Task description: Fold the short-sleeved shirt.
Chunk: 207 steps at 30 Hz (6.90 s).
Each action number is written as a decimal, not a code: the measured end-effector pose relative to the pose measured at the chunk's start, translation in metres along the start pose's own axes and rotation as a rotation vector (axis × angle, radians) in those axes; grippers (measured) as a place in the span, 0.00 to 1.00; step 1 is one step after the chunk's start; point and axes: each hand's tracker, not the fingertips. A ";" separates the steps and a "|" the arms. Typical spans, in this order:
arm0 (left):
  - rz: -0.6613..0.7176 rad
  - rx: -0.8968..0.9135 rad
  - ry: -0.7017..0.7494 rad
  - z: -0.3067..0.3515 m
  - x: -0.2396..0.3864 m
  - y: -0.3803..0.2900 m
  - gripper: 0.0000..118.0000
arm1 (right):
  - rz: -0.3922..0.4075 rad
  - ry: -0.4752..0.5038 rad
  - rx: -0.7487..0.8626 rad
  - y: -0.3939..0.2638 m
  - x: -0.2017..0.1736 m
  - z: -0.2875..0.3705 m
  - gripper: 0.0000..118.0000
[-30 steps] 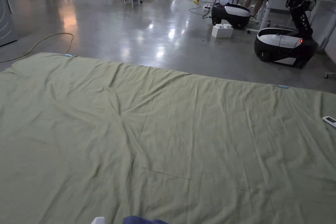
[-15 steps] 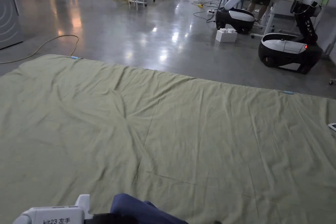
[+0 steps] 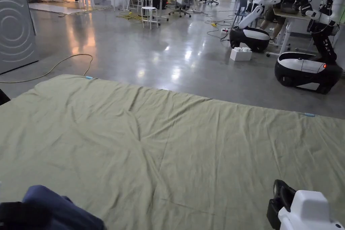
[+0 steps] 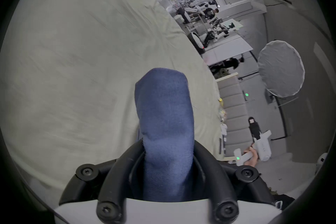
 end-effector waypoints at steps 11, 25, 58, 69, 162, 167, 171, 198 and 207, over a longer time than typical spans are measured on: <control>-0.064 -0.015 0.372 0.033 -0.027 0.052 0.18 | -0.006 -0.029 -0.044 -0.018 0.005 0.003 0.01; -0.175 -0.029 0.820 0.003 -0.026 0.046 0.50 | -0.011 -0.046 -0.075 -0.027 0.014 0.005 0.01; -0.699 0.739 0.465 -0.201 0.227 -0.153 0.35 | -0.069 -0.102 -0.064 -0.048 0.030 0.019 0.01; -0.729 0.767 0.479 -0.215 0.251 -0.181 0.07 | -0.104 -0.116 -0.030 -0.048 0.036 0.026 0.01; -0.646 0.811 0.425 -0.191 0.253 -0.189 0.93 | -0.271 -0.157 -0.191 -0.016 0.031 0.017 1.00; -0.644 0.806 0.418 -0.190 0.254 -0.189 0.93 | -0.272 -0.146 -0.201 -0.016 0.030 0.015 1.00; -0.653 0.806 0.426 -0.189 0.254 -0.189 0.93 | -0.292 -0.146 -0.214 -0.017 0.034 0.013 1.00; -0.663 0.794 0.463 -0.192 0.248 -0.183 0.93 | -0.291 -0.183 -0.291 -0.021 0.050 -0.001 1.00; -0.667 0.793 0.474 -0.195 0.246 -0.172 0.93 | -0.214 -0.172 -0.110 -0.021 0.052 0.004 1.00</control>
